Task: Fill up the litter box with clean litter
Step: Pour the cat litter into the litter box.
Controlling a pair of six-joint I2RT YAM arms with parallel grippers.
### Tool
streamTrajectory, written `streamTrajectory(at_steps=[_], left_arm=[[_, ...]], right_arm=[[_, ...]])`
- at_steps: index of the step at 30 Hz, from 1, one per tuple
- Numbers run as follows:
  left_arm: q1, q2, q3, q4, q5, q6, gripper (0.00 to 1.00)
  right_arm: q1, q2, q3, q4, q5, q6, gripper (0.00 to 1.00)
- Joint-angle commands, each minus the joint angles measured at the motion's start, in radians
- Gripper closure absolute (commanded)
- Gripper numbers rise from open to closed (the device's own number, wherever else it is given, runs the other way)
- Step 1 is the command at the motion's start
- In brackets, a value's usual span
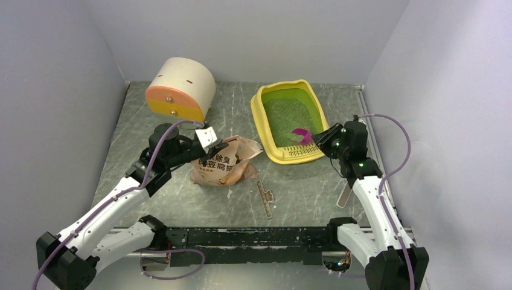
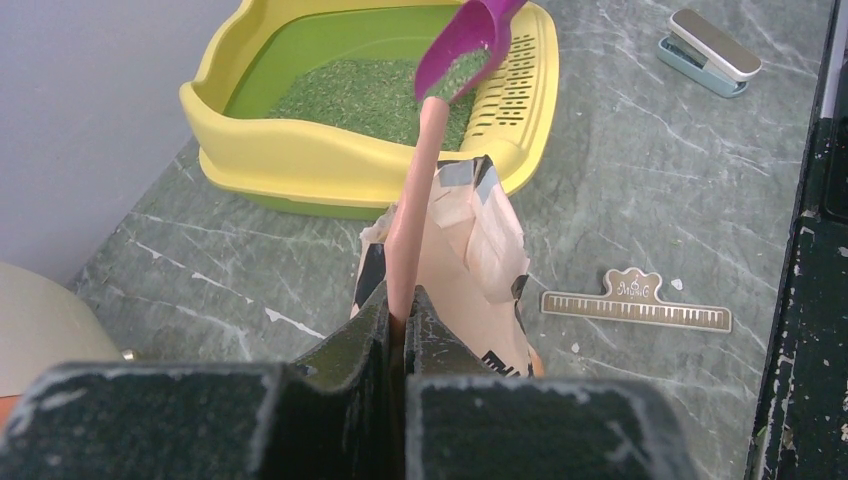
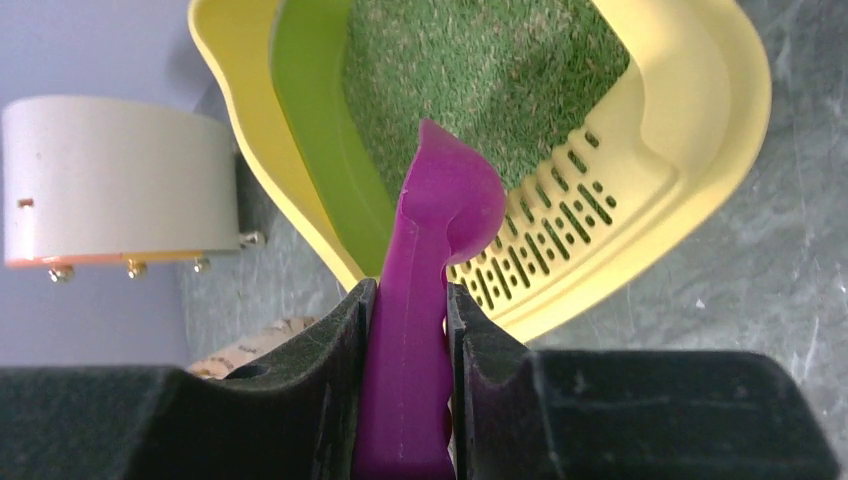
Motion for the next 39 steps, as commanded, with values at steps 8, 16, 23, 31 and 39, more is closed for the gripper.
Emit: streamTrajectory(at_steps=[8,16,23,31,39], left_arm=[[-0.003,-0.008,0.005,-0.017,0.016,0.004,0.95],[-0.003,-0.003,0.007,-0.017,0.026,-0.001,0.95],[-0.003,-0.008,0.017,-0.036,0.033,0.003,0.95],[-0.003,-0.038,0.030,-0.074,0.015,-0.003,0.95],[-0.003,-0.037,0.030,-0.080,0.017,0.007,0.95]], right_arm=[[0.018,0.159,0.171,-0.061,-0.030,-0.225,1.00],[0.170,0.399,0.441,-0.141,0.267,-0.398,1.00],[0.186,0.542,0.544,-0.100,0.288,-0.423,1.00],[0.191,0.707,0.647,-0.054,0.242,-0.389,1.00],[0.220,0.651,0.695,-0.158,0.366,-0.490,1.00]])
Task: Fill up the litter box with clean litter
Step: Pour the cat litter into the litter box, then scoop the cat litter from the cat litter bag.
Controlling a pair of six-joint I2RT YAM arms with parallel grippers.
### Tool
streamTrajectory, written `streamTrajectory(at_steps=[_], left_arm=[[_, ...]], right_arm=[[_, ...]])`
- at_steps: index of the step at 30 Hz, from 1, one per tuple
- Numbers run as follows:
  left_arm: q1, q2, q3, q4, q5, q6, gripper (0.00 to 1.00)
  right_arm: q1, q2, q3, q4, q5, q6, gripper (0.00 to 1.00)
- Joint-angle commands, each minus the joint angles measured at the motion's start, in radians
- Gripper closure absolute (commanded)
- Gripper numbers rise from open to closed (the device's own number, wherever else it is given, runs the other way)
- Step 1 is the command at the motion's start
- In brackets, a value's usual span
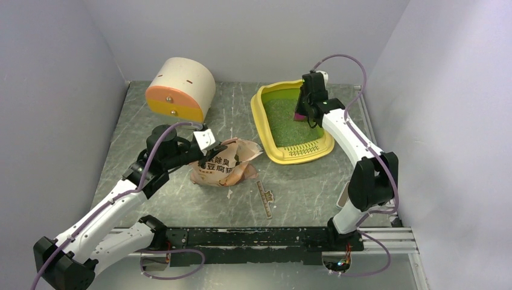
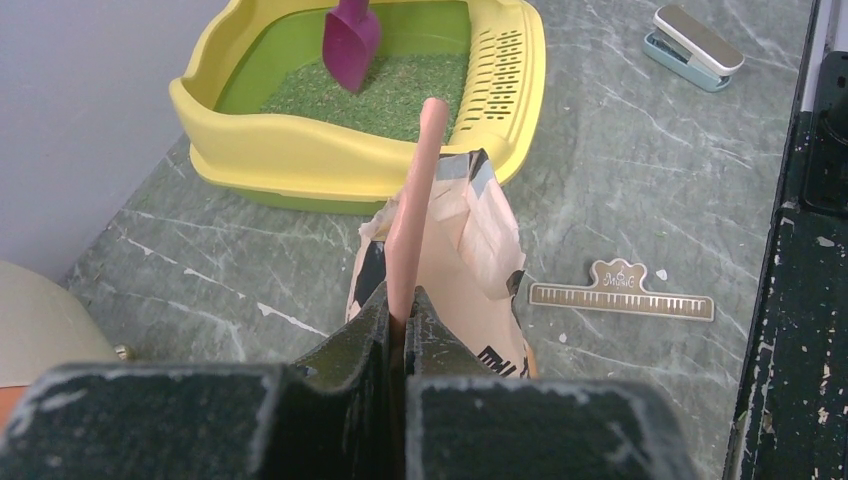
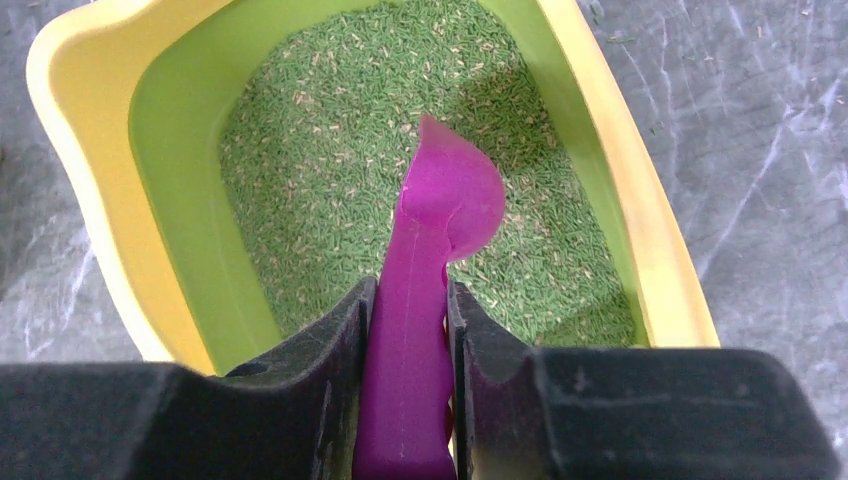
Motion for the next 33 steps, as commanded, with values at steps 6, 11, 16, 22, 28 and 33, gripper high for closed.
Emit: streamTrajectory(at_steps=[6,11,16,22,28,33], left_arm=[[-0.003,0.014,0.040,-0.037,0.021,0.010,0.95],[-0.004,0.008,0.039,-0.039,0.021,0.014,0.95],[-0.004,0.017,0.038,-0.036,0.033,0.013,0.95],[-0.003,0.031,0.048,-0.044,0.013,0.020,0.95],[-0.003,0.043,0.053,-0.023,-0.006,0.009,0.95],[-0.005,0.045,0.054,-0.019,-0.017,-0.001,0.95]], right_arm=[[0.011,-0.192,0.009,-0.084,-0.158,-0.031,1.00],[0.010,-0.267,-0.010,-0.167,-0.197,-0.038,1.00],[0.008,-0.373,-0.045,-0.187,-0.285,-0.006,1.00],[0.007,-0.482,-0.035,-0.214,-0.393,0.034,1.00],[0.008,-0.510,-0.009,-0.274,-0.566,0.034,1.00],[0.007,-0.521,-0.036,-0.273,-0.743,0.051,1.00]])
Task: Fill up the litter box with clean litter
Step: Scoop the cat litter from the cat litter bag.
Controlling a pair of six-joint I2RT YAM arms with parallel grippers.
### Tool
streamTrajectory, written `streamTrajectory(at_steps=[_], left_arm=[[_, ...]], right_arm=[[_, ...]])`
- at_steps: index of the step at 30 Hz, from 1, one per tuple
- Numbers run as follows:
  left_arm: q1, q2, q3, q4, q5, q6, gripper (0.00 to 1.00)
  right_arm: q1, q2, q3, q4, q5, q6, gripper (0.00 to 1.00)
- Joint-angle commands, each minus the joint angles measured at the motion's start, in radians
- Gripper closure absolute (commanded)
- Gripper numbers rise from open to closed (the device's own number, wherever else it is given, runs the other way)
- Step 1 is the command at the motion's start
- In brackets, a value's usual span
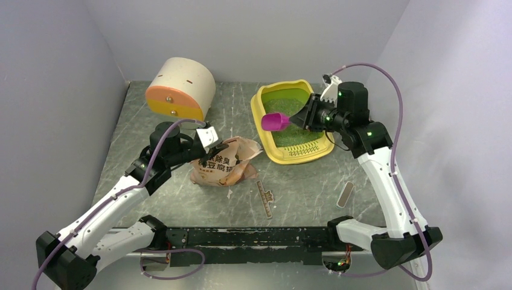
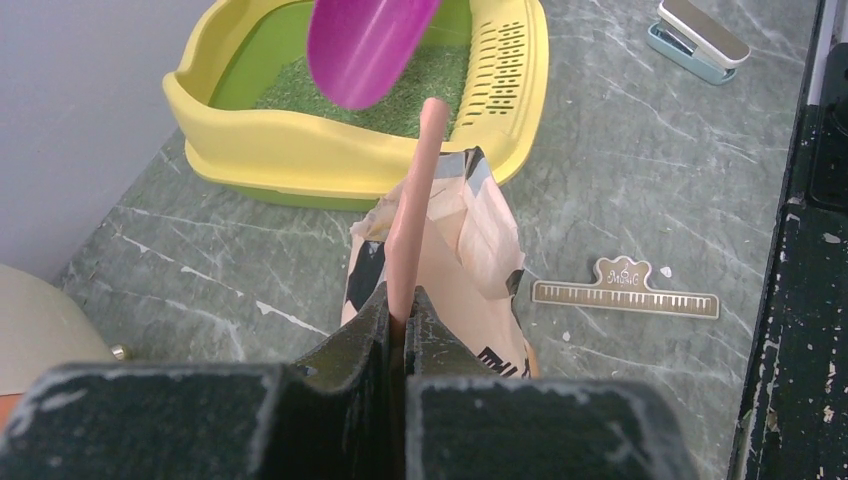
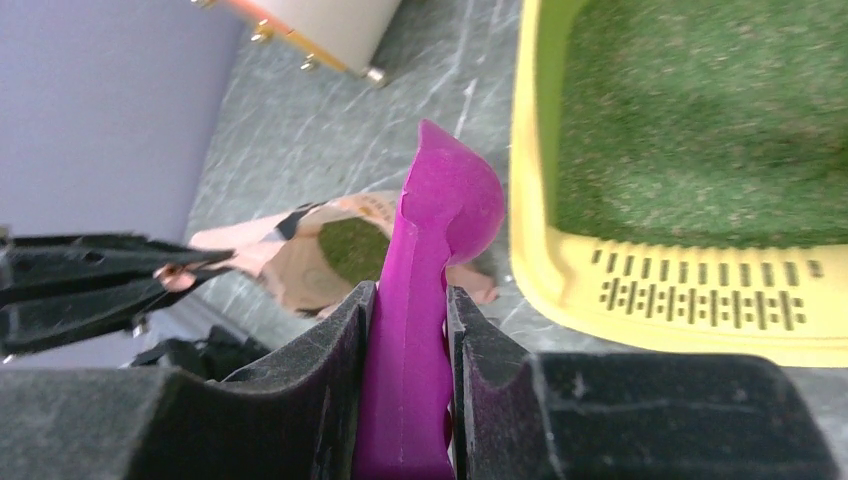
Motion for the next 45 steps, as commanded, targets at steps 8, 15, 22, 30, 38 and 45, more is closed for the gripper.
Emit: streamTrajectory(at_steps=[8,15,22,30,38,45], left_arm=[[-0.005,-0.003,0.022,0.000,-0.036,-0.022,0.95],[-0.003,-0.011,0.019,0.001,-0.036,-0.025,0.95],[-0.004,-0.014,-0.013,0.034,-0.005,-0.014,0.95],[-0.004,-0.014,0.001,0.012,-0.010,-0.012,0.95],[-0.004,-0.009,-0.001,0.012,-0.008,-0.021,0.95],[-0.004,0.001,-0.006,0.003,-0.019,-0.025,0.95]], right_arm=[[0.003,-0.029,-0.074,0.034,-0.324,0.051,1.00],[0.008,0.011,-0.121,0.042,-0.391,0.037,1.00],[0.092,0.124,-0.109,0.038,-0.306,0.020,1.00],[0.205,0.265,-0.063,0.111,-0.224,0.055,1.00],[0.309,0.392,-0.005,0.114,-0.096,0.058,1.00],[0.356,0.467,-0.006,0.098,0.002,0.049,1.00]])
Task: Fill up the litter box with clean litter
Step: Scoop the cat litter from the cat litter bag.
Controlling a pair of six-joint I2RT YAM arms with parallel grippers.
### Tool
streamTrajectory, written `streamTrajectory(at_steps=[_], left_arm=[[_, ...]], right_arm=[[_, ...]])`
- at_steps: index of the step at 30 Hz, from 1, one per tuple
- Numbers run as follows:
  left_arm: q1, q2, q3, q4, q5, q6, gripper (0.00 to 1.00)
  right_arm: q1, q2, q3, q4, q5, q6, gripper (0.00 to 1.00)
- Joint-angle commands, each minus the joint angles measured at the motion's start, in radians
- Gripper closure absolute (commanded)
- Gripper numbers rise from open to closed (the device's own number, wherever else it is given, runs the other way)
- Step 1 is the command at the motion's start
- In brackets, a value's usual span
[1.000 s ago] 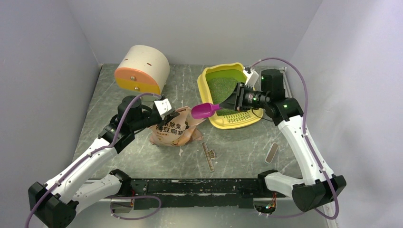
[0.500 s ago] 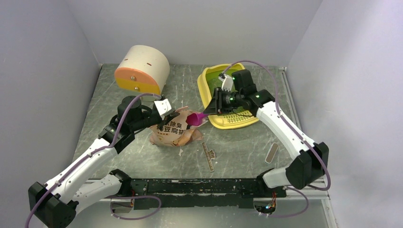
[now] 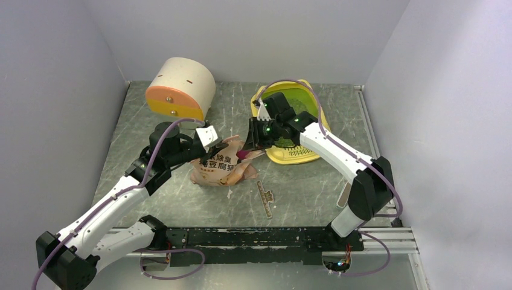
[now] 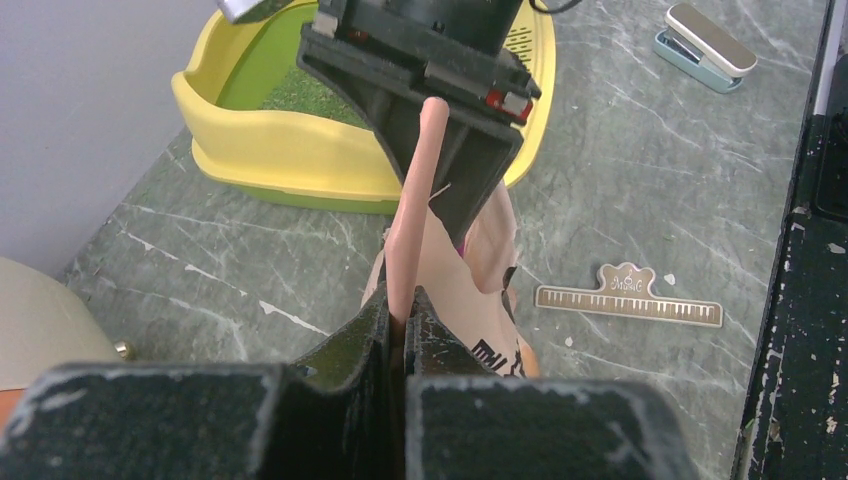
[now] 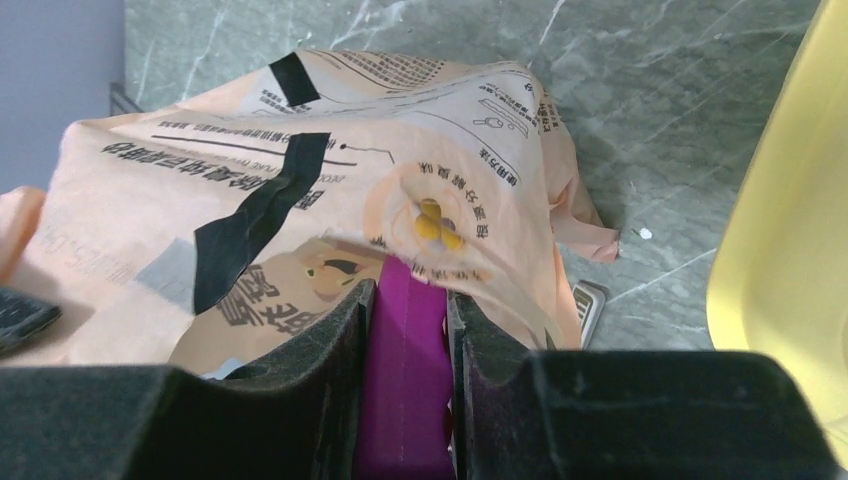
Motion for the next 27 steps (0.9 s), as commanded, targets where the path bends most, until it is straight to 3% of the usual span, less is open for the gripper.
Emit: streamTrajectory(at_steps=[1,6,9,16,23,27], left_arm=[[-0.004,0.006,-0.004,-0.015,-0.007,-0.007,0.95],[-0.003,0.037,0.035,-0.082,-0.014,0.019,0.94],[-0.005,0.060,0.070,-0.155,-0.024,0.035,0.74],[-0.003,0.078,0.132,-0.297,-0.110,0.071,0.55],[-0.002,0.128,0.194,-0.439,-0.218,0.098,0.52],[0.000,0.144,0.190,-0.458,-0.209,0.103,0.58]], right_arm=[[0.024,0.038,0.014,0.003,0.081,-0.008,1.00],[0.051,0.069,0.009,0.031,0.085,0.012,1.00],[0.053,0.075,0.003,0.047,0.096,0.014,1.00],[0.052,0.099,-0.019,0.075,0.035,0.015,1.00],[0.052,0.109,-0.027,0.085,0.020,0.010,1.00],[0.052,0.122,-0.023,0.081,0.018,0.000,1.00]])
